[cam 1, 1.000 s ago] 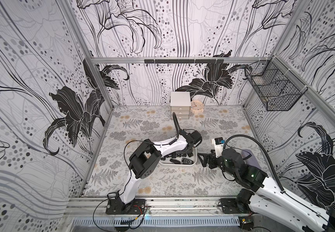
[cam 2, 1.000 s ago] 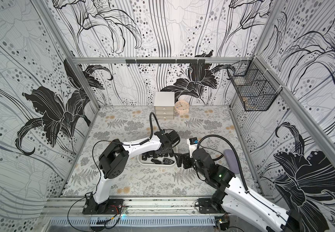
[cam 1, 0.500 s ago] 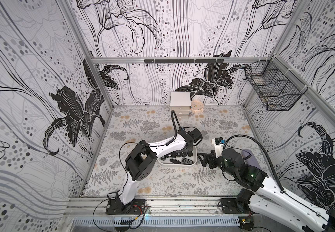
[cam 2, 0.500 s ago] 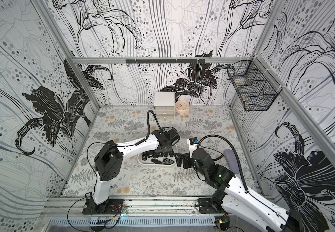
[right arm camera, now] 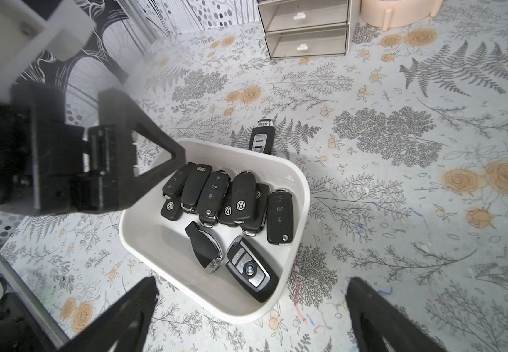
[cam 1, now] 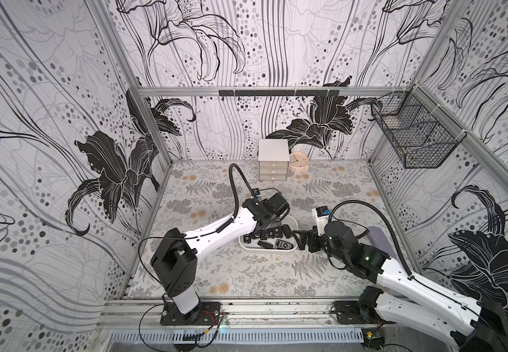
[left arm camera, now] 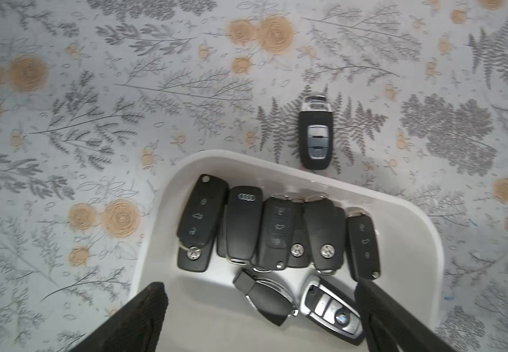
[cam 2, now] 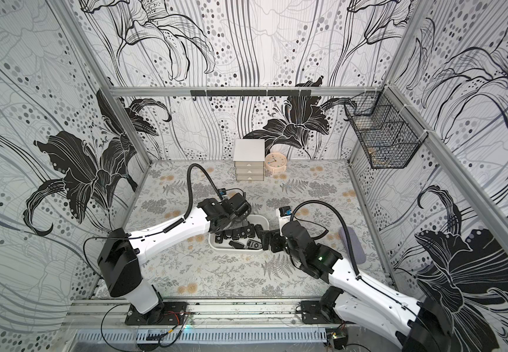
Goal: Place the car key into the storage box
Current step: Place the car key in the storage box, then move the storage box to the center of the board.
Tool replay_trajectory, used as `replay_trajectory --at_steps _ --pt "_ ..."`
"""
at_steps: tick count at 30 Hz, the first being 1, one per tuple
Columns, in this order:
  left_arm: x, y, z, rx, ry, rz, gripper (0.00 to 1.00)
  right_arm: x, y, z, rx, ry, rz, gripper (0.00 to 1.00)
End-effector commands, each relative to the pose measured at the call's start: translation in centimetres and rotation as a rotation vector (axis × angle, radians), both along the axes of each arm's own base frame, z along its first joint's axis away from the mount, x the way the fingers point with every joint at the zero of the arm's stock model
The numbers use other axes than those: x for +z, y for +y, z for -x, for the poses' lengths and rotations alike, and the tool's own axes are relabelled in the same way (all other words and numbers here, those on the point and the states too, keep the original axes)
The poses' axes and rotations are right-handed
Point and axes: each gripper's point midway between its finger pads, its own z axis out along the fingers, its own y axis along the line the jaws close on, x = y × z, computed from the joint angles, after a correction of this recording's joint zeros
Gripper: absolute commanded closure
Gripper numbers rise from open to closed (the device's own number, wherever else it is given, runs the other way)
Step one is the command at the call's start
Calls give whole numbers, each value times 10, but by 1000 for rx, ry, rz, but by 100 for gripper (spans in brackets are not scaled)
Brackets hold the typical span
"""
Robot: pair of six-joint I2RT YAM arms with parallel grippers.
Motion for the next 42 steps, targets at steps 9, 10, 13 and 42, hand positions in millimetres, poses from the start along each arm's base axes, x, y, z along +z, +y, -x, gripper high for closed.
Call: replay_trajectory --at_steps 9,10,13,42 --pt "-30 54 18 105 95 47 0 16 24 -25 -1 -41 -27 0" --pt "-33 54 20 106 104 49 0 16 26 -27 3 -40 -23 0" --pt "-49 57 32 139 147 64 1 14 27 -33 -16 -26 10 0" --pt "-85 126 100 392 280 1 4 13 25 -54 -61 -20 70 0"
